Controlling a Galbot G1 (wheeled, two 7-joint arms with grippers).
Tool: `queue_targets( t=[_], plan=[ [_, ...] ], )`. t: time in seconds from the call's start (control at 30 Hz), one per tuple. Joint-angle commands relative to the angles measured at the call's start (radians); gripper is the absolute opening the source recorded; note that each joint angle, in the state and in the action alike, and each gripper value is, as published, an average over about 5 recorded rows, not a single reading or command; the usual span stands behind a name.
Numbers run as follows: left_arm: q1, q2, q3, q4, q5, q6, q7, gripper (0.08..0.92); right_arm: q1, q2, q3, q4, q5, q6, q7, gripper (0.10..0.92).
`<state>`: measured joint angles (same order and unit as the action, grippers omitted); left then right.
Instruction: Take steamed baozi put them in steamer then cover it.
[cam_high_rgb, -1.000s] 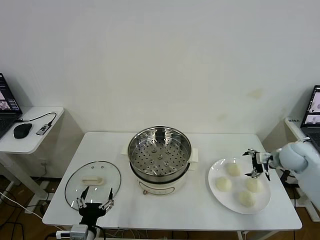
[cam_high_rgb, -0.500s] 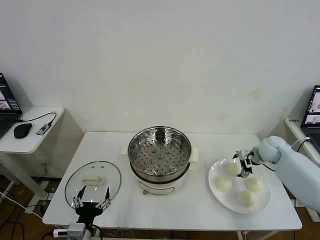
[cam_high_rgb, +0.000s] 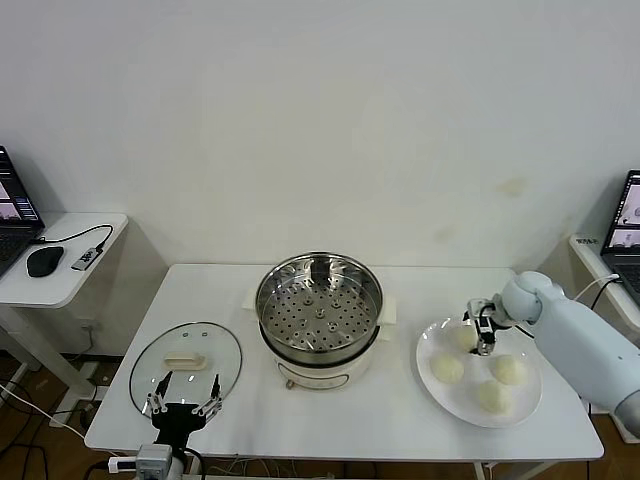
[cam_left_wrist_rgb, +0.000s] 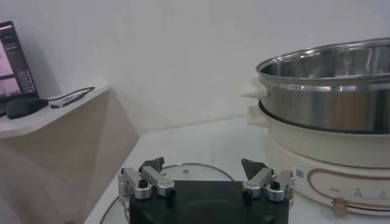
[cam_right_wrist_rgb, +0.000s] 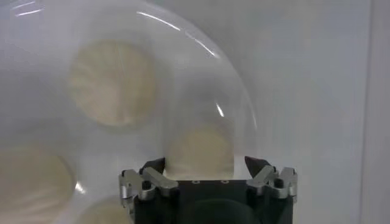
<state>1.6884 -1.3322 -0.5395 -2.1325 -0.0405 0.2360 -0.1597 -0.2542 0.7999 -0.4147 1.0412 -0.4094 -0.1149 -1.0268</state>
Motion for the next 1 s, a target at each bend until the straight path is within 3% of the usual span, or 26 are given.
queue_targets(
  t=[0.03,0.4,0.8,1.0],
  plan=[
    [0.0,0.001,0.0,-0.003,0.002,0.002,0.0,0.823,0.017,0.022,-0.022,-0.033,-0.012,-0.004,-0.004,0.773],
    [0.006,0.001,-0.002,-0.017,0.003,0.005,0.002,0.823,0.026,-0.019,-0.051,0.03,0.046,-0.022,-0.034,0.608],
    [0.014,0.012,-0.001,-0.025,-0.018,0.008,0.016,0.823,0.261,-0.245,-0.24,0.294,0.28,-0.071,-0.055,0.594],
    [0.014,0.015,0.003,-0.025,-0.064,-0.009,0.03,0.823,0.568,-0.225,-0.458,0.347,0.44,-0.053,-0.046,0.594]
  ],
)
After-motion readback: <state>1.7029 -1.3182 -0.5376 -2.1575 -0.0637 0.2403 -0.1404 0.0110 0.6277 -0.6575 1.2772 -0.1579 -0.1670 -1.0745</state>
